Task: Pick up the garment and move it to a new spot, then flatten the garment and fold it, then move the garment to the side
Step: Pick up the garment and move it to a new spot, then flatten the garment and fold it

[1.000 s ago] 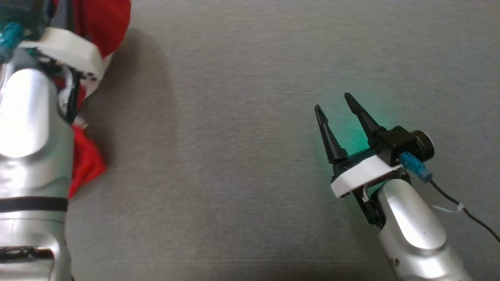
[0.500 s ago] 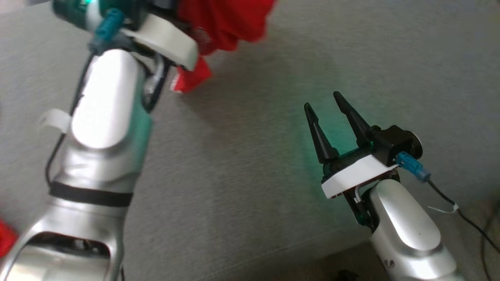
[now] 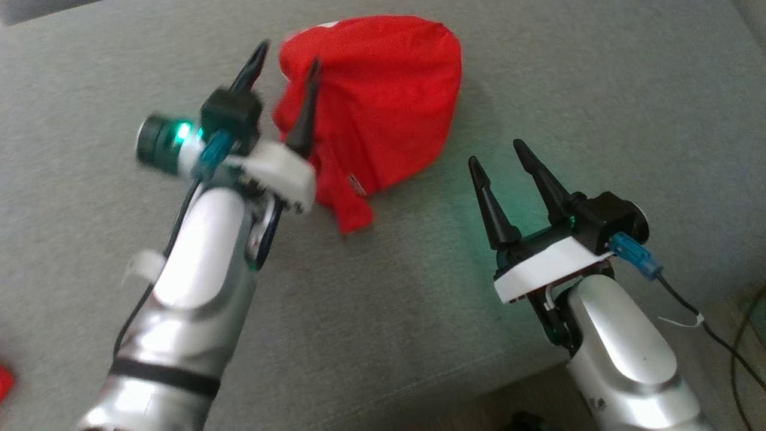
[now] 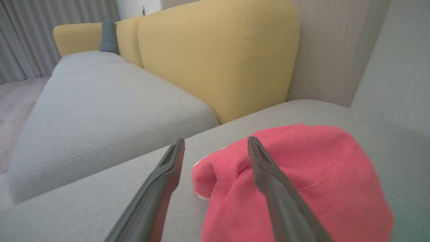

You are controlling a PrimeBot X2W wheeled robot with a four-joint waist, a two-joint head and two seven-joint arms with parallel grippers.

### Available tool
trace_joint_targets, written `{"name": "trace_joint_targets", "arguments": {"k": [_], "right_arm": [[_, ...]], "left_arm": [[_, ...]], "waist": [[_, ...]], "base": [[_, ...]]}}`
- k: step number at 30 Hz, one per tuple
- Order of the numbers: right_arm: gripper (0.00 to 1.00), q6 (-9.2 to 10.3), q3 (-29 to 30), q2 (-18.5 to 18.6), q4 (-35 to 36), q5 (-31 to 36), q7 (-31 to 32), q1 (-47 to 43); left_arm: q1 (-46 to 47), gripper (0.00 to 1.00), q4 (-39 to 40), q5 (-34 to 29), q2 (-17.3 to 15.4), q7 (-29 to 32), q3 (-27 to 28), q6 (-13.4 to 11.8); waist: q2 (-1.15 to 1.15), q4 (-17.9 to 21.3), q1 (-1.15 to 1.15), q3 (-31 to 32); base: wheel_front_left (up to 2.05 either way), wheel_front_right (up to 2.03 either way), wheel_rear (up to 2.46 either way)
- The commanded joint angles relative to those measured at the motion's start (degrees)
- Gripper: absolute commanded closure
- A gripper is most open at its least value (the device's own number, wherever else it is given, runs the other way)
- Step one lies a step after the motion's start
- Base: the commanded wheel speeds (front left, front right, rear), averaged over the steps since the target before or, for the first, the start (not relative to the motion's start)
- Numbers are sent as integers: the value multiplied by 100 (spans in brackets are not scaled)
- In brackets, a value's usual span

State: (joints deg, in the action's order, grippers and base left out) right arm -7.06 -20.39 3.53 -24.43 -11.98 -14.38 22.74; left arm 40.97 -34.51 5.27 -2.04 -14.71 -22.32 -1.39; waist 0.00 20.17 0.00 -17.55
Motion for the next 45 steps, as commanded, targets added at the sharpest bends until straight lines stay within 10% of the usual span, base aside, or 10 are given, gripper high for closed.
{"name": "trace_joint_targets", "arguments": {"k": [1,17,45], "right_arm": [[0,-43,-71,-65,160,44,-62,-39],[0,-43,130,-65,-57,228,-62,-339],[0,-43,-330,-65,-1083,370,-62,-121]], "left_arm": [[-21,0,195,37,-164,-29,265,-104],[-2613,0,1668,134,-206,-29,1522,-920],[-3692,0,1964,309,-85,-29,1261,-930]], "waist": [[0,-167,0,83],[0,-1186,0,803],[0,-2129,0,808]], "base": [[0,0,0],[0,0,0],[0,0,0]]}}
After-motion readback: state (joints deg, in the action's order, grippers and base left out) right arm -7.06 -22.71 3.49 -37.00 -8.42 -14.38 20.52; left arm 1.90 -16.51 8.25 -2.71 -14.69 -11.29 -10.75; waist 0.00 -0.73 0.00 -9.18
